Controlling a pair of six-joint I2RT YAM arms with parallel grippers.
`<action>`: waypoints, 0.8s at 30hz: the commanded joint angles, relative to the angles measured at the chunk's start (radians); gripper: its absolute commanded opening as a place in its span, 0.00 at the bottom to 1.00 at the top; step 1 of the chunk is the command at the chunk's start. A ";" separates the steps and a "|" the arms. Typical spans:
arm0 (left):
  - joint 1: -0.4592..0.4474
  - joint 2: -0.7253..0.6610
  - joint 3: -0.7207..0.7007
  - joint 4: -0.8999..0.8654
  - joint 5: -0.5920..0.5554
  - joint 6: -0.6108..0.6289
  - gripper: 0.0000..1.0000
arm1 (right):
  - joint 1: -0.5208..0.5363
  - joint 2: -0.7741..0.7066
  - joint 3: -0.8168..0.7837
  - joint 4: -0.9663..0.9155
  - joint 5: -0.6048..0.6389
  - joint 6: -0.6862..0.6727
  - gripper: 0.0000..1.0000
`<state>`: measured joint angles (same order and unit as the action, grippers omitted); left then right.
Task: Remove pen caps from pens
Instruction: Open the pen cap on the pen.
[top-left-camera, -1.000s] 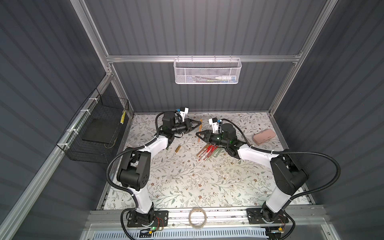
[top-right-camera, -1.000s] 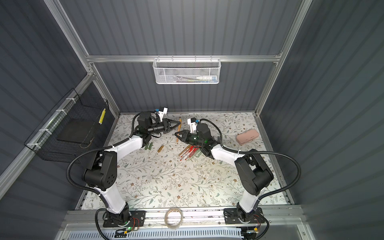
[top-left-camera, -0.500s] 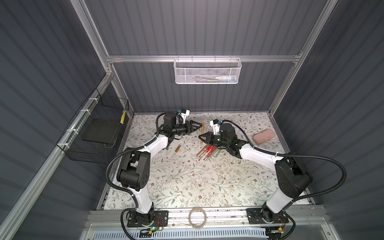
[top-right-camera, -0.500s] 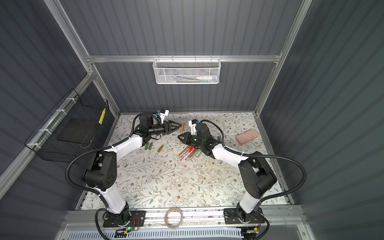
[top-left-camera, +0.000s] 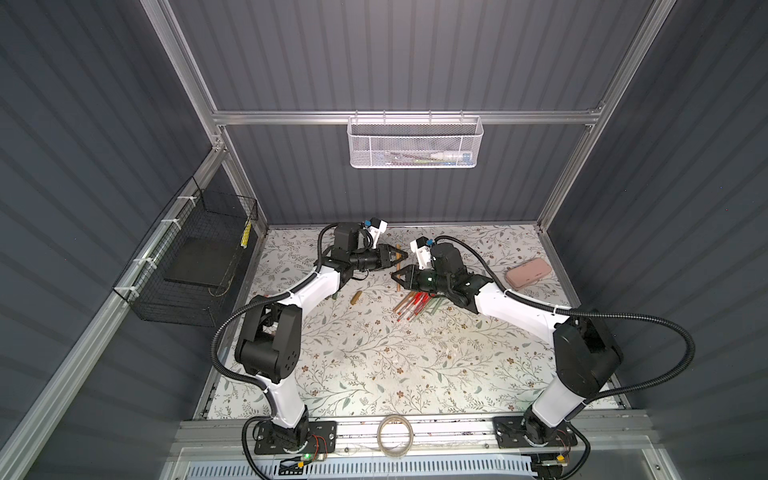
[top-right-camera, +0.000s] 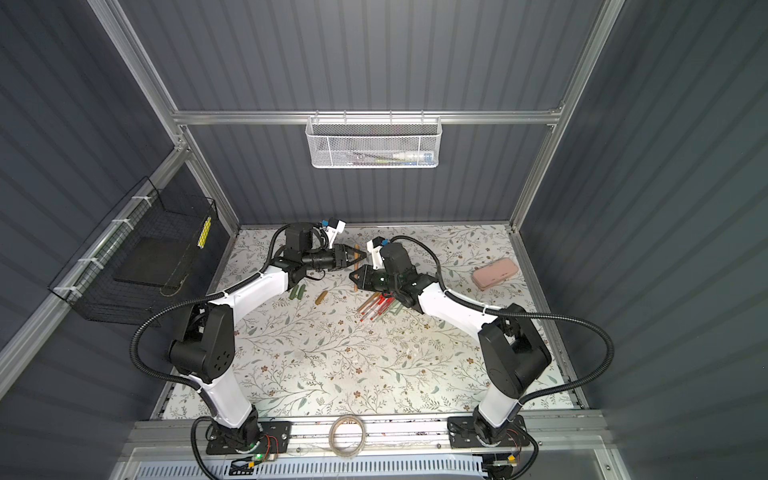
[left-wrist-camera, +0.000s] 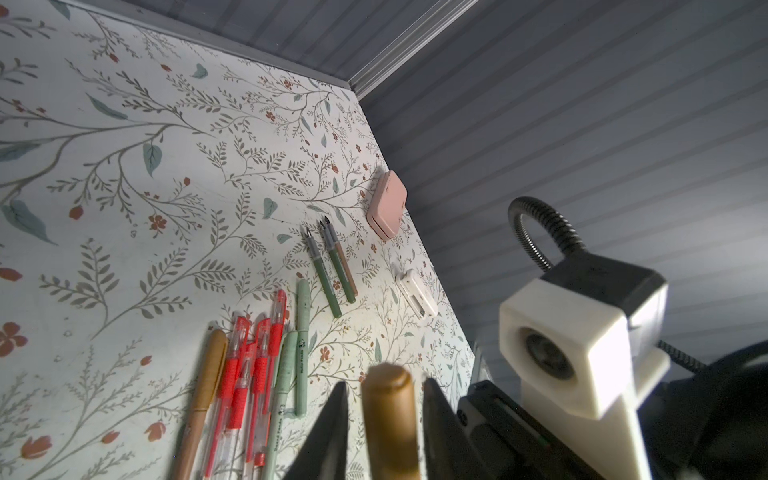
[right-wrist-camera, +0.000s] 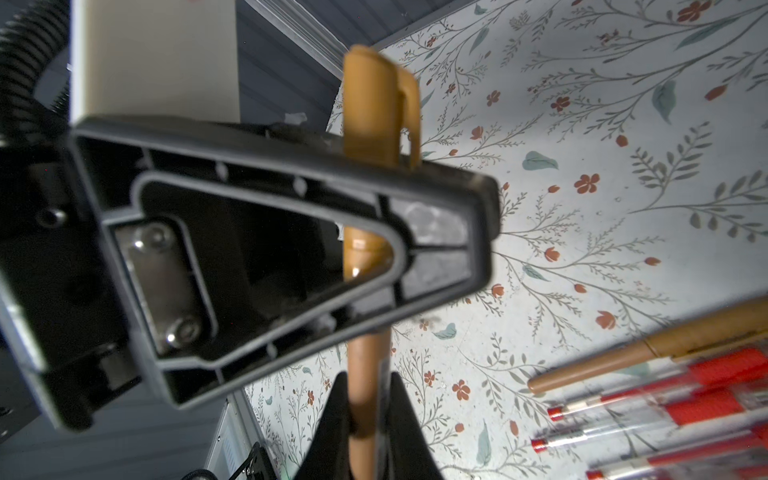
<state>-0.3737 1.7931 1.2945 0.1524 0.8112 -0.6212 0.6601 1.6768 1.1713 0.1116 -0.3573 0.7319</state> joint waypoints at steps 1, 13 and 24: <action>-0.004 -0.020 0.029 -0.020 -0.003 0.018 0.22 | 0.004 0.019 0.026 -0.029 0.011 -0.017 0.00; -0.004 -0.024 0.037 -0.041 -0.015 0.029 0.08 | 0.004 0.003 -0.022 -0.008 0.052 -0.010 0.00; 0.055 0.000 0.167 -0.137 -0.063 0.055 0.00 | 0.062 -0.049 -0.185 0.073 0.074 0.029 0.00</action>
<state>-0.3733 1.7943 1.3548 -0.0021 0.8051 -0.5961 0.6903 1.6554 1.0725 0.2340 -0.2955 0.7361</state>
